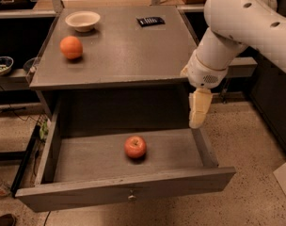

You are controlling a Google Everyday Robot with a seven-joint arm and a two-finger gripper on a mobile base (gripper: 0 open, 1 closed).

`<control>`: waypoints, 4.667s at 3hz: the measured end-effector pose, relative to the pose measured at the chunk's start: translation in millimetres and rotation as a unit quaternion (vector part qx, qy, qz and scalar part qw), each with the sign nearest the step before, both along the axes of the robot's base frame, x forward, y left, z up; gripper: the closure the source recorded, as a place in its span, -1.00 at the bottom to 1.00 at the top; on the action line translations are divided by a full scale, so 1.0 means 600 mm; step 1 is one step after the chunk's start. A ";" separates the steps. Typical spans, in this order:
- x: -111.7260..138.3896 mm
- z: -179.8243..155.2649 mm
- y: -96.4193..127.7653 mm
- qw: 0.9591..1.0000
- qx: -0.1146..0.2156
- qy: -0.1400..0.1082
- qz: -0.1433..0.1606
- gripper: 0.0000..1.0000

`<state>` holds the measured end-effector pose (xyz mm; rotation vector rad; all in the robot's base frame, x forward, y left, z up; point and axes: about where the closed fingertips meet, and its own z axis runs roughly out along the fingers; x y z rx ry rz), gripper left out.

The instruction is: Pick apple from top drawer and place on counter

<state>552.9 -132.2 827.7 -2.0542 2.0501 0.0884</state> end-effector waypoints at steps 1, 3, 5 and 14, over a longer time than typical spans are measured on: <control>-0.003 -0.018 0.011 1.000 0.007 0.000 -0.003 -1.00; -0.010 -0.061 0.029 0.999 0.045 0.010 -0.007 -1.00; -0.050 -0.068 0.082 0.997 0.079 0.019 0.007 -1.00; -0.012 -0.210 0.224 0.992 0.122 -0.004 0.040 -1.00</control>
Offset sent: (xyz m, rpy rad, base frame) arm -0.0054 0.0162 -0.0334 0.0705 -0.0033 -0.0210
